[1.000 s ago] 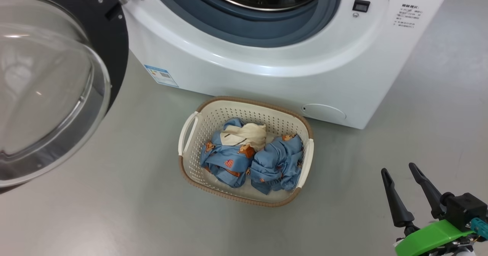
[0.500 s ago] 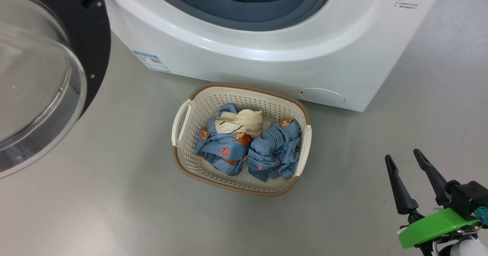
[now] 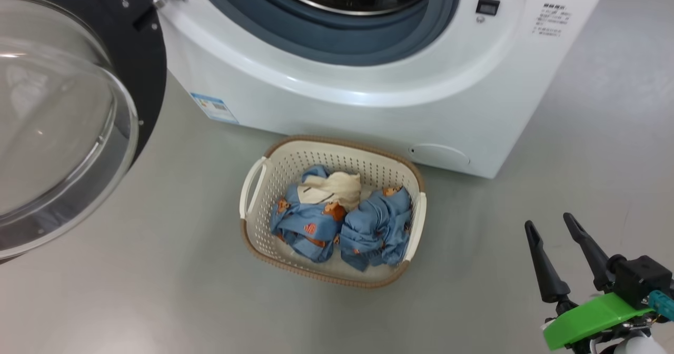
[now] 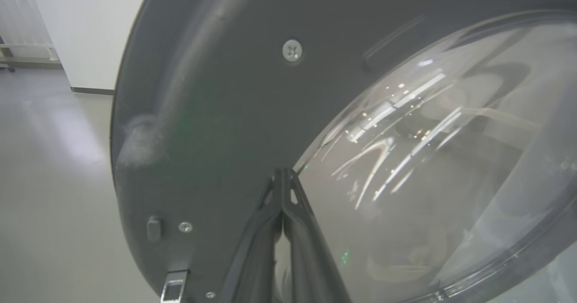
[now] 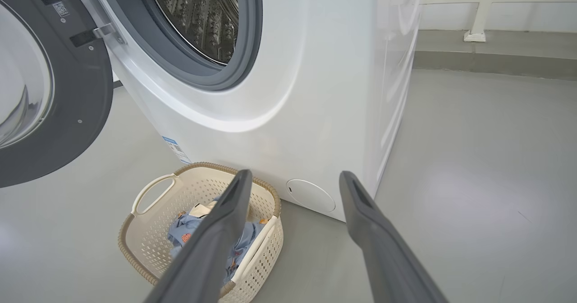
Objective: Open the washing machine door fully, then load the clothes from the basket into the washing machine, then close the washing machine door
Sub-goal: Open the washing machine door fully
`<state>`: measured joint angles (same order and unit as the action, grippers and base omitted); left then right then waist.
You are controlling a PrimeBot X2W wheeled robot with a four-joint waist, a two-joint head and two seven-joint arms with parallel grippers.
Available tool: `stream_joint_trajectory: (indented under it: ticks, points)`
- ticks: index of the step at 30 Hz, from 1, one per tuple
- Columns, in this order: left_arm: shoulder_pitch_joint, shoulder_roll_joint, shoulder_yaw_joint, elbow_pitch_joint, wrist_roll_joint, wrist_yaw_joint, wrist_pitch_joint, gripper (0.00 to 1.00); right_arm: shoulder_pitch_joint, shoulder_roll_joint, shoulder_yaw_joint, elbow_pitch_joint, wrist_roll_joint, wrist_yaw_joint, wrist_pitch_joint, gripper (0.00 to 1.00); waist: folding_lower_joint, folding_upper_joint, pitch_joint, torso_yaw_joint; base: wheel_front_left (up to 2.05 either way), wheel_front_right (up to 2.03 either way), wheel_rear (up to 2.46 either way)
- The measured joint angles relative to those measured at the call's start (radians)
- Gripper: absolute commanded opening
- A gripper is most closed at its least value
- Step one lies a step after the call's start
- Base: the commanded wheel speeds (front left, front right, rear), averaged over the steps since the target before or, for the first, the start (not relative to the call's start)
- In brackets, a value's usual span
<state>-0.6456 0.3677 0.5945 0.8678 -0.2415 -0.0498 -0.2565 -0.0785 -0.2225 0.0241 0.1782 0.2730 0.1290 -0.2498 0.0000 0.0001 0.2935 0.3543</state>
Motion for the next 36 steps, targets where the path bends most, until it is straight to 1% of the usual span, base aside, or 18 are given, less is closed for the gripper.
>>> stream_joint_trajectory:
  ticks: [6,11,12,13,14,15,16,18,19,20,21,23,24,29,32,36]
  points:
    - [0.113,-0.067,0.02,-0.072,0.0,-0.041,0.0,0.0,0.034,0.008,0.011,0.008,0.0,0.0,0.0,1.0,0.0,0.0,-0.064,0.003,0.0,0.0,0.0]
    - [0.196,-0.109,0.026,-0.144,0.0,-0.071,0.0,0.0,0.064,0.016,0.02,0.013,0.003,0.0,0.0,1.0,0.0,0.0,-0.122,0.005,0.0,0.0,0.0]
    - [0.214,-0.119,0.021,-0.163,-0.002,-0.072,0.0,0.03,0.07,0.017,0.023,0.014,0.003,0.0,0.0,1.0,0.0,0.0,-0.133,0.005,0.0,0.0,0.0]
    - [0.232,-0.13,0.016,-0.182,-0.003,-0.076,0.0,0.13,0.078,0.019,0.025,0.014,0.003,0.0,0.0,1.0,0.0,0.0,-0.145,0.005,0.0,0.0,0.0]
    - [0.252,-0.141,0.006,-0.199,-0.004,-0.079,0.0,0.28,0.084,0.02,0.026,0.014,0.003,0.0,0.0,1.0,0.0,0.0,-0.155,0.005,0.0,0.0,0.0]
    - [0.275,-0.15,-0.022,-0.223,-0.016,-0.078,0.0,0.39,0.088,0.021,0.026,0.014,0.003,0.0,0.0,1.0,0.0,0.0,-0.165,0.004,0.0,0.0,0.0]
    - [0.302,-0.16,-0.052,-0.25,-0.037,-0.078,0.0,0.44,0.093,0.022,0.026,0.013,0.005,0.0,0.0,1.0,0.0,0.0,-0.174,0.003,0.0,0.0,0.0]
    - [0.352,-0.181,-0.108,-0.298,-0.066,-0.078,0.0,0.45,0.103,0.023,0.026,0.013,0.011,0.0,0.0,1.0,0.0,0.0,-0.19,-0.001,0.0,0.0,0.0]
    - [0.379,-0.191,-0.135,-0.328,-0.087,-0.078,0.0,0.52,0.105,0.023,0.025,0.013,0.011,0.0,0.0,1.0,0.0,-0.0001,-0.196,-0.004,0.0,0.0,0.0]
    - [0.404,-0.197,-0.16,-0.353,-0.102,-0.078,0.0,0.7,0.105,0.024,0.025,0.012,0.011,0.0,0.0,1.0,-0.0001,-0.0001,-0.201,-0.008,0.0,0.0,0.0]
    - [0.429,-0.201,-0.184,-0.377,-0.108,-0.078,0.0,0.82,0.105,0.025,0.025,0.011,0.011,0.0,0.0,1.0,0.0,0.0,-0.205,-0.013,0.0,0.0,0.0]
    - [0.471,-0.211,-0.225,-0.423,-0.119,-0.078,0.0,0.98,0.106,0.026,0.024,0.01,0.011,0.0,0.0,1.0,0.0,0.0,-0.212,-0.025,0.0,0.0,0.0]
    - [0.489,-0.216,-0.242,-0.446,-0.119,-0.078,0.0,1.0,0.108,0.026,0.024,0.01,0.011,0.0,0.0,1.0,0.0,0.0,-0.215,-0.031,0.0,0.0,0.0]
    - [0.553,-0.234,-0.333,-0.53,-0.129,-0.079,0.0,1.0,0.125,0.029,0.02,0.008,0.011,0.0,0.0,1.0,0.0,0.0,-0.223,-0.068,0.0,0.0,0.0]
    - [0.579,-0.226,-0.406,-0.561,-0.145,-0.079,0.0,1.0,0.125,0.029,0.016,0.005,0.011,0.0,0.0,1.0,0.0,0.0,-0.226,-0.103,0.0,0.0,0.0]
    - [0.586,-0.214,-0.465,-0.568,-0.161,-0.079,0.0,1.0,0.125,0.031,0.009,0.003,0.011,0.0,0.0,1.0,0.0,0.0,-0.225,-0.141,0.0,0.0,0.0]
